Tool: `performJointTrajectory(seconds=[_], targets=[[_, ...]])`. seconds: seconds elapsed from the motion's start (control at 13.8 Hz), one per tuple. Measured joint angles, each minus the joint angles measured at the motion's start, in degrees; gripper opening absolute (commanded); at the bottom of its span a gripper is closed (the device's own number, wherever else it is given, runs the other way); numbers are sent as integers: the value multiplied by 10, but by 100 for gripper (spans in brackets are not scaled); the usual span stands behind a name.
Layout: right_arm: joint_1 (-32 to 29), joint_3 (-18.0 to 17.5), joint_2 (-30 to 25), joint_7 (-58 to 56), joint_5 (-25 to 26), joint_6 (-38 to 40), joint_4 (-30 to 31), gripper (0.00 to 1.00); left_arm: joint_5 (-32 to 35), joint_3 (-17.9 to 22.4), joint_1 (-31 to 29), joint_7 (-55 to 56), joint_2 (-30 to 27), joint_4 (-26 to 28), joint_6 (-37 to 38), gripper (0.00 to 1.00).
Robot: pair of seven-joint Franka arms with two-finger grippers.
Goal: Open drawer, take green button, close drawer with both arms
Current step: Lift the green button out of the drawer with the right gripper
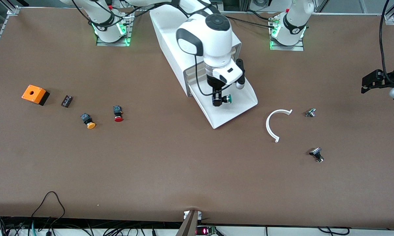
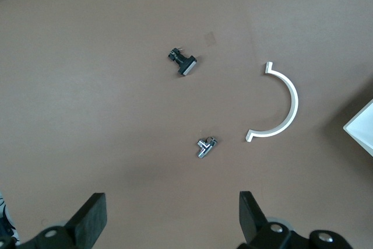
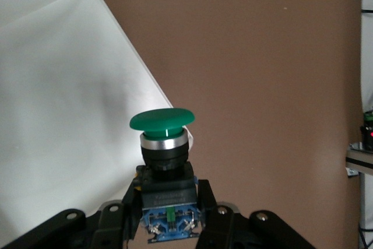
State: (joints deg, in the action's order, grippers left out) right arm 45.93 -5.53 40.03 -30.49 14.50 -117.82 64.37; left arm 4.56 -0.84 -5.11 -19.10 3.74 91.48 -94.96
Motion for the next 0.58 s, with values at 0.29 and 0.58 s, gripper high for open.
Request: performJointTrajectory(seconds=[0.29, 0.58], targets=[[-49, 45, -20, 10, -71, 2, 5, 37, 0, -1, 0, 0, 31, 5, 9, 100], [-110, 62, -21, 49, -143, -32, 62, 37, -6, 0, 0, 0, 56, 16, 12, 99]])
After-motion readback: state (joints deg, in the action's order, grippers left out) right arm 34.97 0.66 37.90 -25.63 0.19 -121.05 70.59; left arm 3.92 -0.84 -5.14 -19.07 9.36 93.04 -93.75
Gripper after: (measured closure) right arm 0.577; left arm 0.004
